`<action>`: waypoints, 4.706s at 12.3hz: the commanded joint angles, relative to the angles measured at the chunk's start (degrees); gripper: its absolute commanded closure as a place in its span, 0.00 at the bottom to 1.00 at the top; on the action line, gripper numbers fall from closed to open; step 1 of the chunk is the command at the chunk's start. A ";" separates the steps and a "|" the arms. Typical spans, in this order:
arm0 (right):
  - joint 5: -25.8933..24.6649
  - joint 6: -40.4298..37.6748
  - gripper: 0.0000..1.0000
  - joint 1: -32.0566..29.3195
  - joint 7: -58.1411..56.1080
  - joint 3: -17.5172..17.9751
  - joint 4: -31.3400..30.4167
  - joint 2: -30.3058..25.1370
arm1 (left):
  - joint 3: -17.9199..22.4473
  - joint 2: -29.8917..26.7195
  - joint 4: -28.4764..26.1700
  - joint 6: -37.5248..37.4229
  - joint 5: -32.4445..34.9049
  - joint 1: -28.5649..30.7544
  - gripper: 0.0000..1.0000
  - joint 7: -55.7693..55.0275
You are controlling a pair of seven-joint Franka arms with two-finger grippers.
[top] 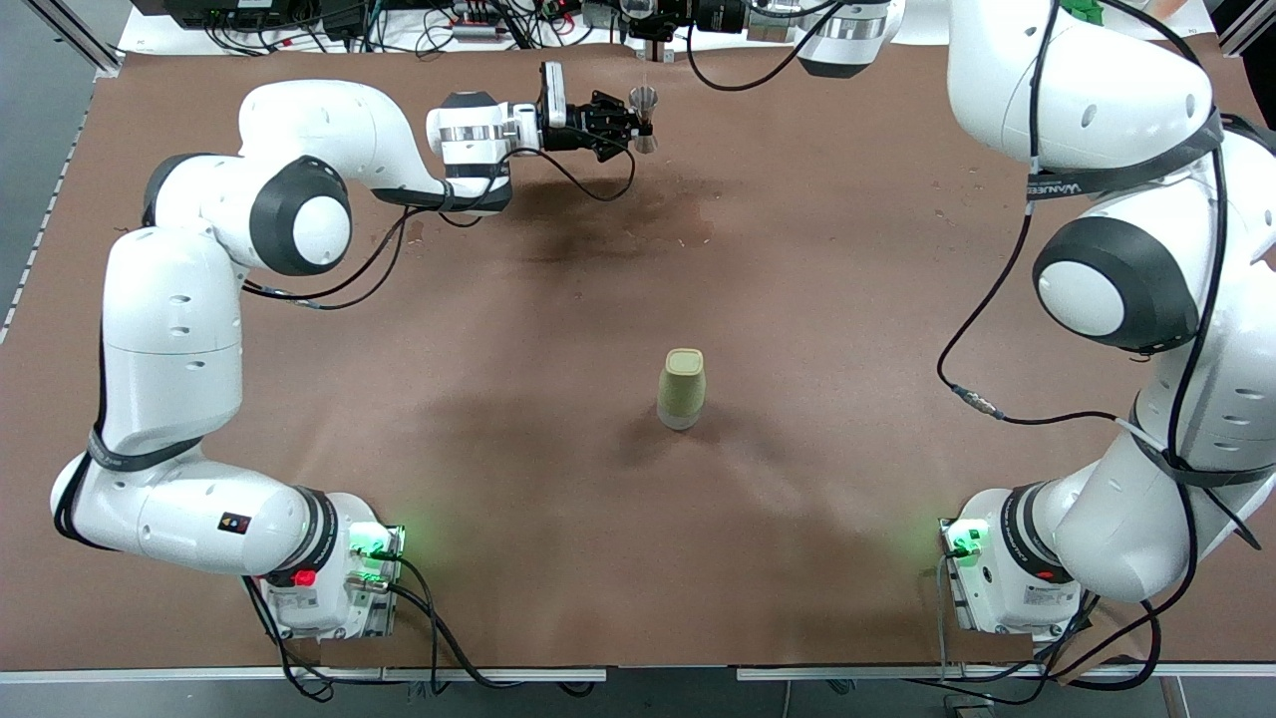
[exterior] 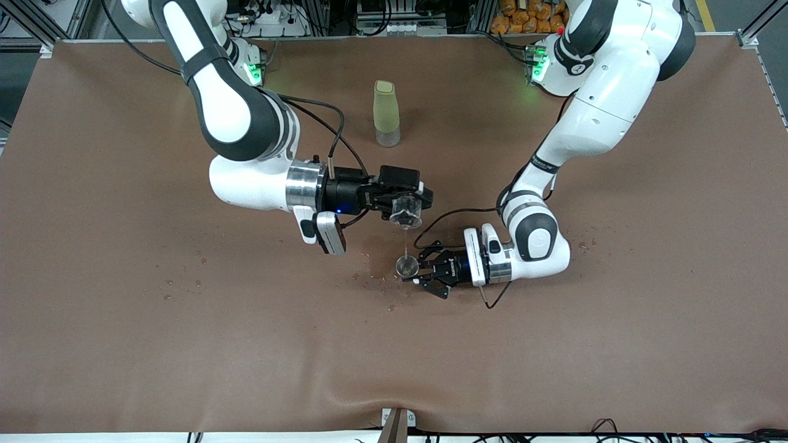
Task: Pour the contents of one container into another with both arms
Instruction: 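Pour the liquid from the beaker into the jigger with the right gripper, then turn the beaker upright with the right gripper while the left gripper withdraws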
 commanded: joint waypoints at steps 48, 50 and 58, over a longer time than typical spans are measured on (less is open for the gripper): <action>12.69 6.67 1.00 3.40 13.03 0.04 -2.44 -1.97 | -0.22 -1.89 -1.60 -1.67 2.66 1.63 1.00 -1.61; 12.60 6.50 1.00 3.49 12.24 -0.05 -2.44 -1.89 | -0.22 -1.89 -1.60 -1.67 2.75 2.07 1.00 -1.61; 7.26 6.32 1.00 2.53 -8.06 -0.23 -2.09 -0.13 | 0.22 -1.63 -1.69 -5.71 5.19 4.87 1.00 -1.61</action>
